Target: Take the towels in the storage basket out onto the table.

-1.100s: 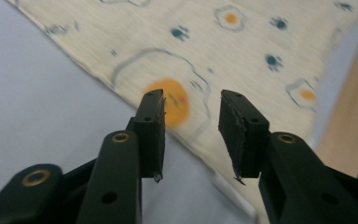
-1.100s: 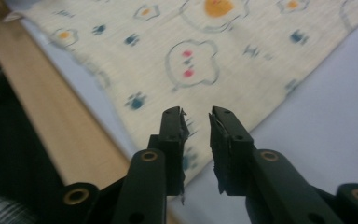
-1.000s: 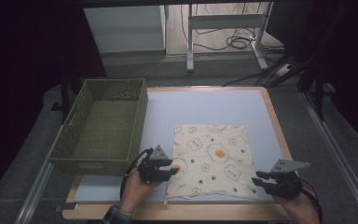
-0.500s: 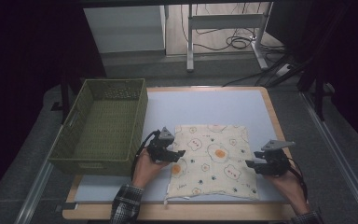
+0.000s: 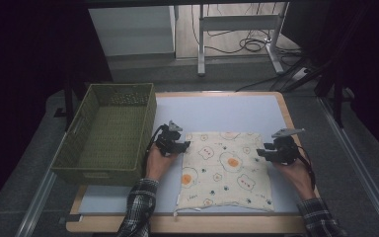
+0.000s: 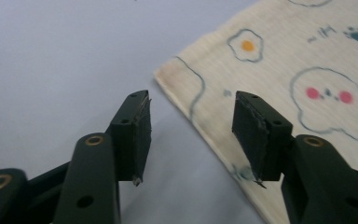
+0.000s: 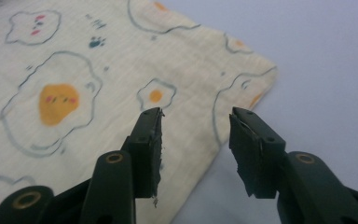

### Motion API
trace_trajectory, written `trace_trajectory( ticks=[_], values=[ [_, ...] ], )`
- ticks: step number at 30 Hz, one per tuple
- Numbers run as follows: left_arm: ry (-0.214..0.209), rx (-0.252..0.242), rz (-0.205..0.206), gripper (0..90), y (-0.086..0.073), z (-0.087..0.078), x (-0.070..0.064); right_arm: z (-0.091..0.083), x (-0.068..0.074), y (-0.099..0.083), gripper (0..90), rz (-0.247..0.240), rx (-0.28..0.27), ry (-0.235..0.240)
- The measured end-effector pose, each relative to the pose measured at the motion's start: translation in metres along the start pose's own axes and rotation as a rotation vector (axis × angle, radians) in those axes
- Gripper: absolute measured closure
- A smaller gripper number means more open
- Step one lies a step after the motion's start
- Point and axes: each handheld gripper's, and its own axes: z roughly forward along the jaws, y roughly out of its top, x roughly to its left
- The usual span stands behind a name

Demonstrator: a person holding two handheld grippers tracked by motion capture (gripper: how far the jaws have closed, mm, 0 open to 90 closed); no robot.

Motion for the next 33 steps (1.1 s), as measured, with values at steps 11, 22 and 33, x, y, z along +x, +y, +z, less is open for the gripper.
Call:
trace_trajectory(
  ticks=[11, 22, 33],
  values=[
    [0.017, -0.021, -0.047, 52.4, 0.008, 0.024, 0.01, 0.019, -0.04, 0.02, 66.2, 0.089, -0.023, -0.033],
    [0.048, -0.032, -0.054, 52.6, 0.014, 0.035, 0.013, 0.049, -0.044, 0.03, 65.9, 0.076, 0.009, -0.075],
    [-0.022, 0.007, -0.096, 86.1, 0.019, 0.033, 0.012, 0.056, -0.033, 0.034, 87.0, 0.063, 0.053, -0.077]
  ],
)
